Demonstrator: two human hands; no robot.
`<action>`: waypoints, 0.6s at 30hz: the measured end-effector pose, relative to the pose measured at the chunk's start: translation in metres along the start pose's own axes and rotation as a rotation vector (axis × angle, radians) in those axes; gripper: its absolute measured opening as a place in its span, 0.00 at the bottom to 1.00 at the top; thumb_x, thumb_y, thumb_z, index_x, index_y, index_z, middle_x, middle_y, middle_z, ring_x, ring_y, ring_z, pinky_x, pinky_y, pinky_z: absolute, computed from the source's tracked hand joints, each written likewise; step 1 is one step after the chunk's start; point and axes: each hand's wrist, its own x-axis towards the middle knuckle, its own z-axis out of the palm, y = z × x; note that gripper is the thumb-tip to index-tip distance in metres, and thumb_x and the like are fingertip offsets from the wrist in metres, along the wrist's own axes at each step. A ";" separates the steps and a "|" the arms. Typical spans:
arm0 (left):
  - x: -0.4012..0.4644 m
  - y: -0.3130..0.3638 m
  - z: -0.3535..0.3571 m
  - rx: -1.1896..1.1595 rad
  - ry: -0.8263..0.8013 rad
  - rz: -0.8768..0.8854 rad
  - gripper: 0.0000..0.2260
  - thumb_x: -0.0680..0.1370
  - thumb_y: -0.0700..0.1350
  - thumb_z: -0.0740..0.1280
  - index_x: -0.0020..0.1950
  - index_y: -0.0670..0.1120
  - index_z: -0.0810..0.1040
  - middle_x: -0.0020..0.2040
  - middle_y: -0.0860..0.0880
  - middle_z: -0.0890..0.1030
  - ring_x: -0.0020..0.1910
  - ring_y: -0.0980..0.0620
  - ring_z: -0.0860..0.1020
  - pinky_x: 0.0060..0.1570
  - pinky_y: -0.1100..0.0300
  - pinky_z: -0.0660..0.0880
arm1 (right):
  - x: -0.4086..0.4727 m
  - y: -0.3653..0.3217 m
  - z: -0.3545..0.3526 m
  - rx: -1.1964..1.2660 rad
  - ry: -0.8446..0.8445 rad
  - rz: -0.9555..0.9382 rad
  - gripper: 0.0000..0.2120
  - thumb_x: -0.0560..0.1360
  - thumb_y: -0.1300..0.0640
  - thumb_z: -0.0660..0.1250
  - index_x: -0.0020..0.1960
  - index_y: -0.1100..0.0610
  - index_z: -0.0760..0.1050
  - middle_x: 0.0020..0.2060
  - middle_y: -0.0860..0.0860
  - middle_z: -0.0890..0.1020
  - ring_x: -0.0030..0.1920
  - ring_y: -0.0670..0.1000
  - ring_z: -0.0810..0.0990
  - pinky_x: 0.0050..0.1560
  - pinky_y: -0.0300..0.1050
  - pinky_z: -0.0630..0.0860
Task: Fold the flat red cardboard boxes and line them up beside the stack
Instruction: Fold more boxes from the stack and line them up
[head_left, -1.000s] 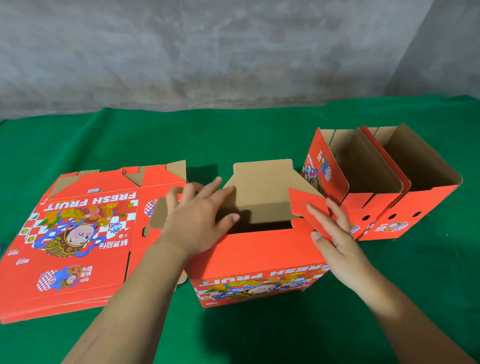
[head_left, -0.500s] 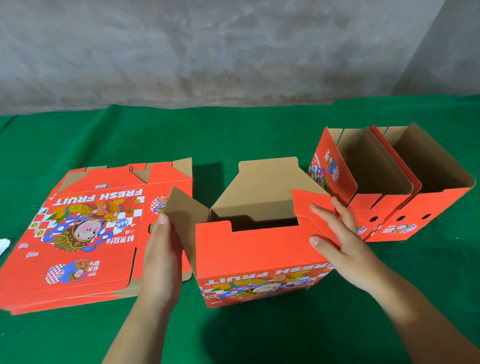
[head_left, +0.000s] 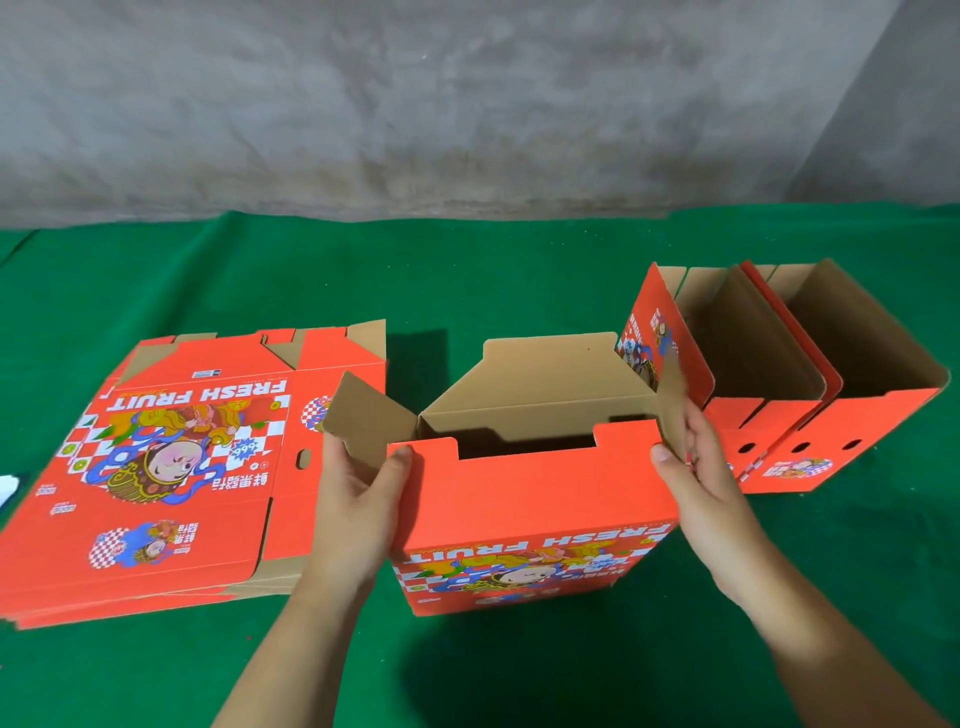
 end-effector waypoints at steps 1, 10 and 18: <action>0.000 0.000 -0.002 -0.016 0.002 -0.013 0.14 0.84 0.40 0.68 0.64 0.58 0.76 0.56 0.53 0.87 0.55 0.52 0.84 0.59 0.47 0.78 | 0.002 0.002 -0.001 0.040 0.037 0.046 0.24 0.78 0.44 0.62 0.70 0.23 0.64 0.69 0.30 0.73 0.72 0.35 0.69 0.74 0.48 0.64; 0.001 0.001 0.006 -0.199 0.079 -0.139 0.11 0.88 0.49 0.60 0.63 0.50 0.80 0.61 0.38 0.84 0.58 0.43 0.82 0.66 0.39 0.75 | 0.015 -0.013 0.001 0.026 0.155 0.073 0.20 0.76 0.49 0.63 0.61 0.27 0.72 0.59 0.36 0.81 0.62 0.41 0.78 0.61 0.49 0.73; 0.006 0.004 0.006 -0.064 0.040 0.068 0.11 0.82 0.50 0.62 0.61 0.60 0.80 0.60 0.47 0.84 0.64 0.40 0.80 0.70 0.36 0.71 | 0.015 -0.012 0.004 -0.143 0.294 -0.018 0.32 0.79 0.68 0.65 0.76 0.44 0.61 0.68 0.44 0.74 0.66 0.41 0.75 0.70 0.54 0.73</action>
